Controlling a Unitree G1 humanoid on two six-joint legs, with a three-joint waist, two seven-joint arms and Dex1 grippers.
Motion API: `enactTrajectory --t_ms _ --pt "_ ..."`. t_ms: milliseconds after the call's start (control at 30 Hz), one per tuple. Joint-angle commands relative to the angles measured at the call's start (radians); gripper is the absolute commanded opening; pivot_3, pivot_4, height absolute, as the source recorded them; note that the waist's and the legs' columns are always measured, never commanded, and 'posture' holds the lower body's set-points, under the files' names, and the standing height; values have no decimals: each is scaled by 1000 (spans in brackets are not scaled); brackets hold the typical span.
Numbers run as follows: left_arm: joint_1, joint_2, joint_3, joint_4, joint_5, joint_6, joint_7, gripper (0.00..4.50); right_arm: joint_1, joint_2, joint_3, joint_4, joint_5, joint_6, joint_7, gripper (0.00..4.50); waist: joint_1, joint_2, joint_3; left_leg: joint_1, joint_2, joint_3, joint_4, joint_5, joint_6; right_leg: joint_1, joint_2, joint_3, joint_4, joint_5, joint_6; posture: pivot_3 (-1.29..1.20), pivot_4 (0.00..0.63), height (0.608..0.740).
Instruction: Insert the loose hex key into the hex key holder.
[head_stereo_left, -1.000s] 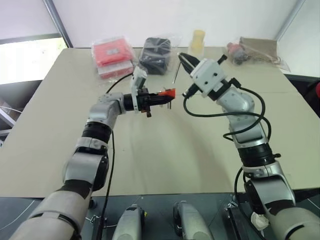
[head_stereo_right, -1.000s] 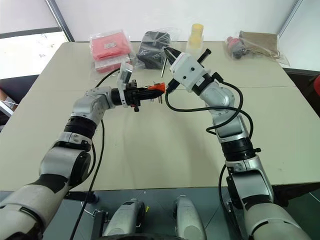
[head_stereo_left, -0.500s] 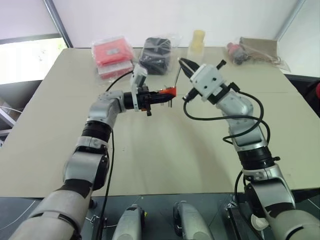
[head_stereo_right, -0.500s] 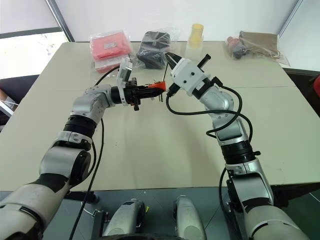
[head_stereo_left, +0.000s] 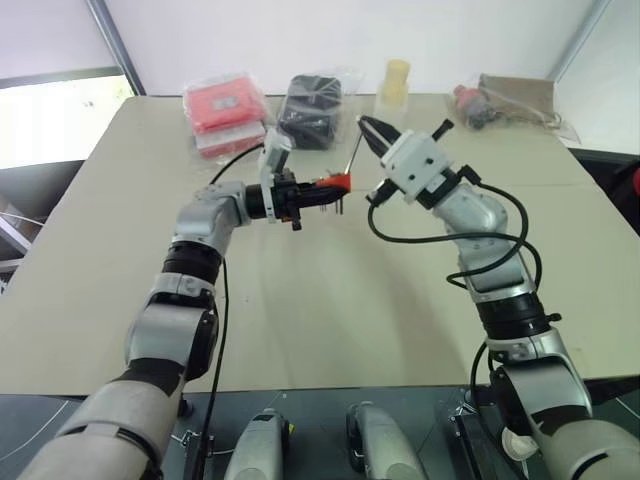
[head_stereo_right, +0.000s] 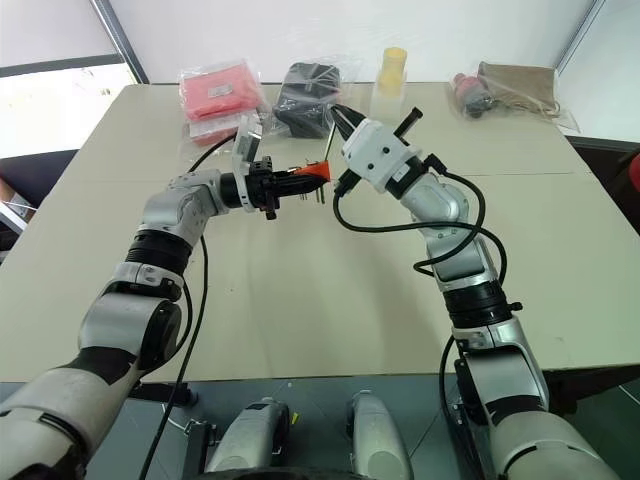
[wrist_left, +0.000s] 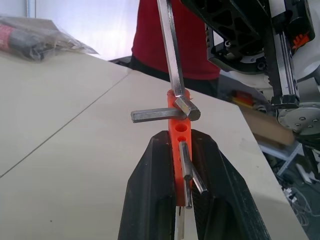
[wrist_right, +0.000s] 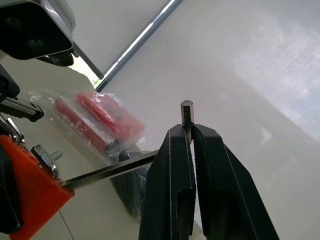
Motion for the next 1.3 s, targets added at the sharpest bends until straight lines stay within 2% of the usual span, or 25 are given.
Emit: enactTrajectory --t_ms 33,433,933,1167,1300 --pt "-24 8 31 -52 -27 -4 -6 0 -7 -13 4 -2 -1 -49 19 99 0 0 0 0 0 0 0 0 0 0 0 0 0 0 0 0 150 740" --pt "-1 8 -20 -102 34 -82 -21 0 -6 3 25 2 38 -92 113 99 0 0 0 0 0 0 0 0 0 0 0 0 0 0 0 0 150 740" --pt "10 25 -37 -100 57 -91 -42 0 0 -9 5 14 21 -81 102 99 0 0 0 0 0 0 0 0 0 0 0 0 0 0 0 0 150 740" --pt "19 66 -89 -128 71 -37 -126 0 -1 -19 12 30 2 -108 100 99 0 0 0 0 0 0 0 0 0 0 0 0 0 0 0 0 150 740" --pt "5 88 -126 -121 107 -64 -162 0 -4 -22 17 40 -5 -125 100 99 0 0 0 0 0 0 0 0 0 0 0 0 0 0 0 0 150 740"
